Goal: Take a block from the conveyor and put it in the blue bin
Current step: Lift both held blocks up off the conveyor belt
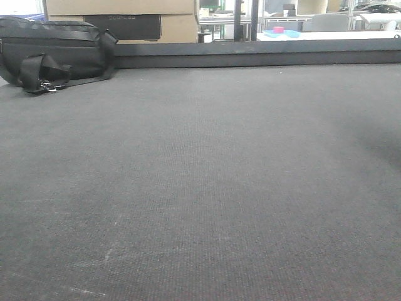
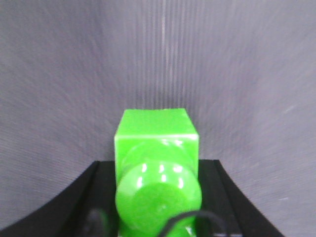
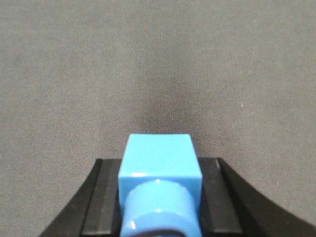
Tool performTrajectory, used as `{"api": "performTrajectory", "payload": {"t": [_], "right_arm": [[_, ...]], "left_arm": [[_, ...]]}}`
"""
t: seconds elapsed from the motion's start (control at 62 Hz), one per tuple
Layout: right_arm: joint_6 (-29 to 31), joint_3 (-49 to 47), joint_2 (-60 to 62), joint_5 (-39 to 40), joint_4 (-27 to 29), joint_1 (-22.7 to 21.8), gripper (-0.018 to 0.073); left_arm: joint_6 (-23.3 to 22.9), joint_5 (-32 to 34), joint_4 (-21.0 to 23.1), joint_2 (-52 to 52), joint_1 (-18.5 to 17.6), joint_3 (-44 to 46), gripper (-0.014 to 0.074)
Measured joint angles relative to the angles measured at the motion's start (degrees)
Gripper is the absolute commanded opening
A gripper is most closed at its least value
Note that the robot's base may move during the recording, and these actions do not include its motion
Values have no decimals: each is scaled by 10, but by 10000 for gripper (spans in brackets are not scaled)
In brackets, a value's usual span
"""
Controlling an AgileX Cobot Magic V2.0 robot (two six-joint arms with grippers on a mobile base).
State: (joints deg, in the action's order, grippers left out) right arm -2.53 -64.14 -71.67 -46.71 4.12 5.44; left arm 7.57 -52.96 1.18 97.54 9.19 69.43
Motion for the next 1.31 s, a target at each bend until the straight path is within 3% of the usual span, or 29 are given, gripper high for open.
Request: {"api": "performTrajectory", "payload": {"t": [0.145, 0.387, 0.693, 0.887, 1.306], "right_arm": [[0, 0, 16, 3, 0, 0, -162], [0, 42, 76, 77, 0, 0, -162], [0, 215, 234, 274, -15, 0, -162], [0, 274, 318, 315, -20, 0, -162], [0, 277, 418, 330, -20, 0, -162]], "left_arm": [[0, 41, 13, -83, 0, 1, -111], [0, 197, 65, -268, 0, -57, -111], [0, 353, 90, -486, 0, -247, -111], [0, 368, 103, -604, -6, -338, -111], [0, 404, 108, -699, -113, -353, -111]]}}
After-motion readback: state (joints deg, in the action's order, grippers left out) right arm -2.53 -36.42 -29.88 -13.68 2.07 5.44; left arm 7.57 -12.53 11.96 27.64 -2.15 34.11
